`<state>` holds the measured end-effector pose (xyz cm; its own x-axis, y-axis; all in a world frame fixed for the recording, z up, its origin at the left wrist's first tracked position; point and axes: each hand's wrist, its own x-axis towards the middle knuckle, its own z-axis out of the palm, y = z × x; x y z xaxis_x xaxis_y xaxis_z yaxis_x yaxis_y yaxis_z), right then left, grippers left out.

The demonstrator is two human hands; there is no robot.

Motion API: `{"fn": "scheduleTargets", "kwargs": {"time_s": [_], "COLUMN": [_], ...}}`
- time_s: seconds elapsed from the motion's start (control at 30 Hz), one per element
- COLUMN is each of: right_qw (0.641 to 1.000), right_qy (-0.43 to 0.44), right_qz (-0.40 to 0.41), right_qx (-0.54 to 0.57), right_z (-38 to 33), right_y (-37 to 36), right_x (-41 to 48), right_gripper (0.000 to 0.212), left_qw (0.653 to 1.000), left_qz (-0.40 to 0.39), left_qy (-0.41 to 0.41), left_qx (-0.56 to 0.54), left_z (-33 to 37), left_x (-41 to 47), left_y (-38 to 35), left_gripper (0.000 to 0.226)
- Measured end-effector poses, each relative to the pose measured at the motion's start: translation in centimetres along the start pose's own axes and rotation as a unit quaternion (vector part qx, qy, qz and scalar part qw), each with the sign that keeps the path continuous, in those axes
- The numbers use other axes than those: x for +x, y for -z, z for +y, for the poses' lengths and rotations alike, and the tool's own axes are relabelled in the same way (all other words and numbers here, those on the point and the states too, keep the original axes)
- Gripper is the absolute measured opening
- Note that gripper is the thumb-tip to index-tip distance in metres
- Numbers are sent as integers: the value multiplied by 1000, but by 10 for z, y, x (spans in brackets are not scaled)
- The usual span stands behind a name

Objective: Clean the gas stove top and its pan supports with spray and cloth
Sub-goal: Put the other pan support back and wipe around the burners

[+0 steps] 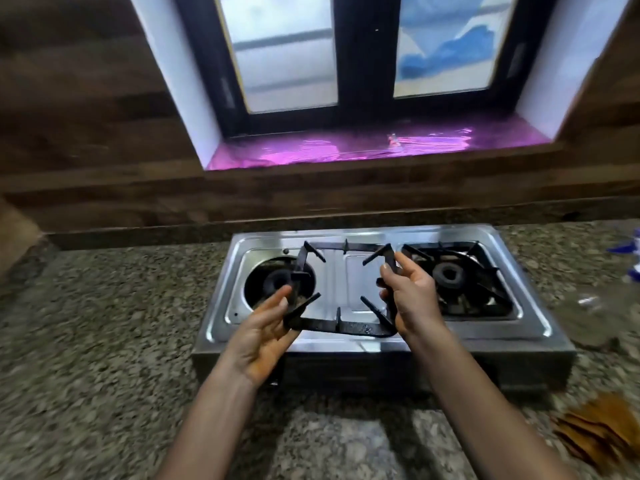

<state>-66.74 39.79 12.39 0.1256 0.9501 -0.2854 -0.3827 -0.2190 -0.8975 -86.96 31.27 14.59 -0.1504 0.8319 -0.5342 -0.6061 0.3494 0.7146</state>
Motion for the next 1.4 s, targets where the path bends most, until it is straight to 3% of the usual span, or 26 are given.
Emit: {"fn": "scheduleTargets", "kwargs": {"time_s": [0.17, 0.33, 0.5, 0.57, 0.83, 1.2, 1.3, 1.4], "right_qw": [998, 997, 983, 975, 924, 879, 879, 877], "right_qy": [-16, 21, 81, 94, 166, 186, 181, 182], "right_qz": [-25, -23, -8, 15, 86, 211, 239, 237], "right_qx": [-53, -75, -163, -201, -333, -384, -372, -375], "right_z": [27, 48, 69, 74, 87, 115, 122, 129], "right_y": [-37, -66, -92, -96, -98, -112, -119, -127], "right_x": [-3, -12, -15, -14, -25, -52, -54, -58], "right_gripper": [45, 34, 12, 1, 11, 24, 21, 14], "left_qw": [998, 997, 980, 966, 888, 810, 783, 757], "left_qz": [61, 28, 35, 20, -73, -159, -187, -202], "left_qy": [-35, -64, -155, -186, -216, -236, -251, -273], "left_qx": [1, 24, 116, 180, 400, 512, 538, 558], "left_z": [9, 33, 52, 61, 102, 120, 120, 124], "left_x": [6, 14, 36, 47, 93, 173, 196, 206], "left_y": [41, 70, 96, 104, 116, 95, 90, 88], "left_gripper": [40, 28, 18, 12, 12, 13, 9, 20]}}
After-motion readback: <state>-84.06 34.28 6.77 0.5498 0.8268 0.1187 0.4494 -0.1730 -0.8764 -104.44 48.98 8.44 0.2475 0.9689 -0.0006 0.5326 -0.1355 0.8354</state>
